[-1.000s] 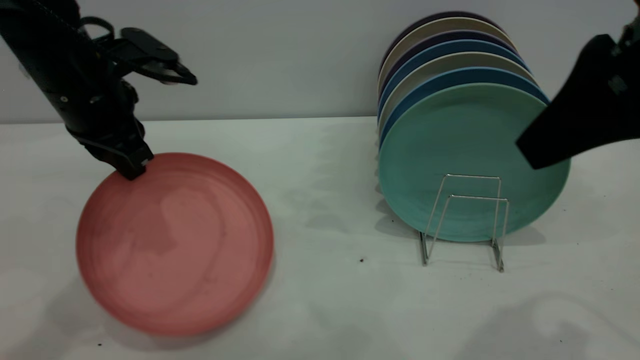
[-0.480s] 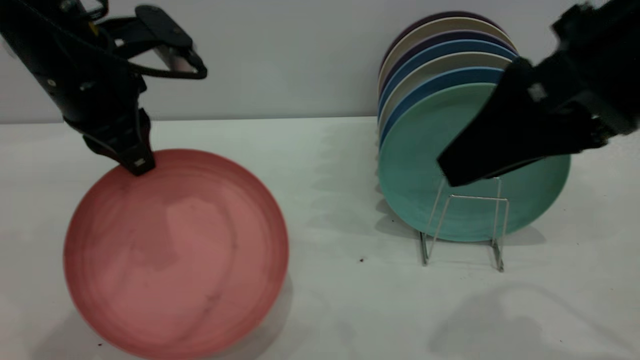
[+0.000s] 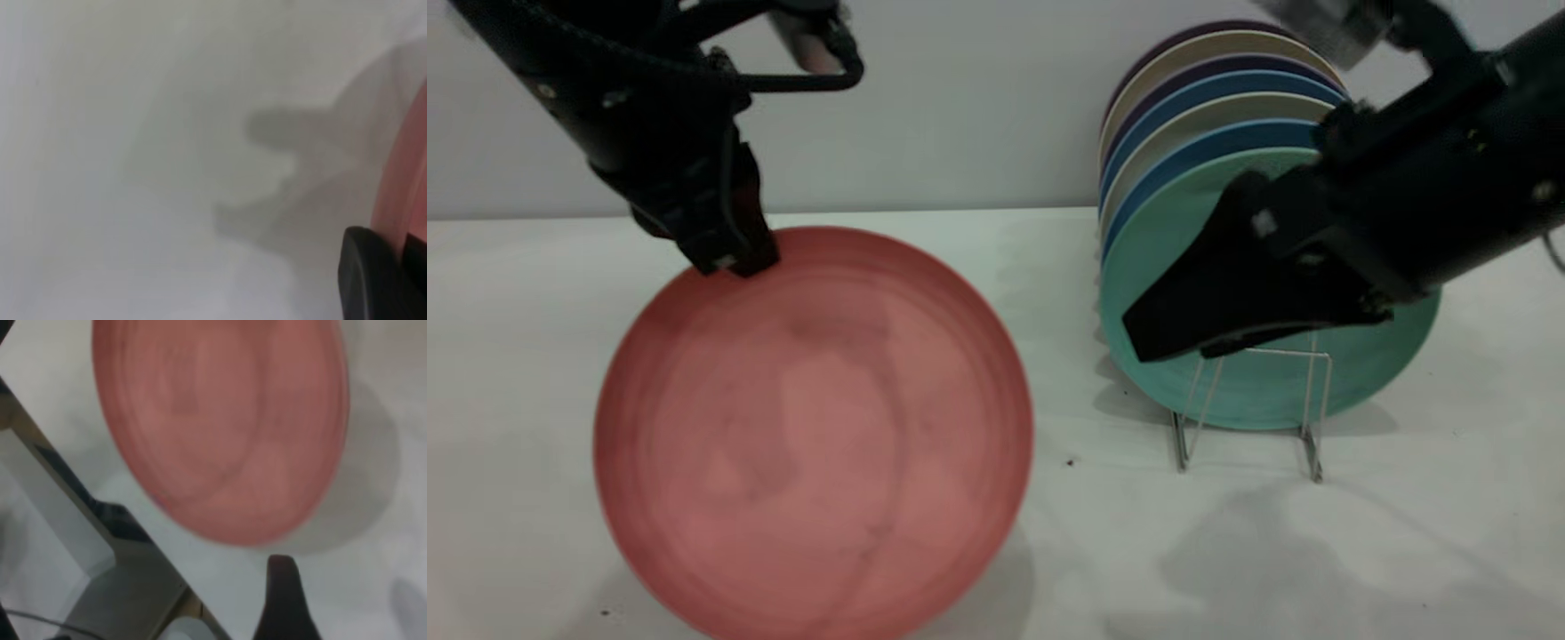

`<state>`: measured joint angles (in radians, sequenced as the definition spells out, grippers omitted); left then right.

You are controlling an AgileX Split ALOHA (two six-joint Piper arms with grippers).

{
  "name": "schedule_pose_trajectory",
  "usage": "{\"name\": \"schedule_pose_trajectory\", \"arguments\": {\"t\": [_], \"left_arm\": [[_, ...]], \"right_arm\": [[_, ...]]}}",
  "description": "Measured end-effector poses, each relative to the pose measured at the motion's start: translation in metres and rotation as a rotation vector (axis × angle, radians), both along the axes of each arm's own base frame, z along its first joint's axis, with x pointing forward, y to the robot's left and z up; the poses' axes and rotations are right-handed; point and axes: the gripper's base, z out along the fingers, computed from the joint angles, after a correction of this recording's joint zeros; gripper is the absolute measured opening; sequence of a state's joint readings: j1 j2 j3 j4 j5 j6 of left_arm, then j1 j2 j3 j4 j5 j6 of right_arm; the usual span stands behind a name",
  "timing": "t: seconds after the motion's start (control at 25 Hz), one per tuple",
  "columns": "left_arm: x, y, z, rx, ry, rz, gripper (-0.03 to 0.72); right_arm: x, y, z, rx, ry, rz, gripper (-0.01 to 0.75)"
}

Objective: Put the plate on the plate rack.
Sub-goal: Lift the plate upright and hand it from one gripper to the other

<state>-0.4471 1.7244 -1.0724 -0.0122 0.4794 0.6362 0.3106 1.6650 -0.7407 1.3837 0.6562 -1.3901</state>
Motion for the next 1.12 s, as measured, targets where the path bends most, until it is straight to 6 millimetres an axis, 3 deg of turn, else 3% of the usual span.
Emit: {"name": "schedule_pose_trajectory", "arguments": {"t": [0.28,1.12], "left_arm": [[-0.009,-0.017,0.000,-0.003,-0.001,-0.054,0.012],[-0.013,-0.029,0.001,-0.139,0.028,-0.090,0.012]], "right_arm": [[0.010,0.004,-0.023,0.034,0.011,-0.032,0.562],[0.019,0.031,-0.053,0.079,0.002,0.007,0.556]]}}
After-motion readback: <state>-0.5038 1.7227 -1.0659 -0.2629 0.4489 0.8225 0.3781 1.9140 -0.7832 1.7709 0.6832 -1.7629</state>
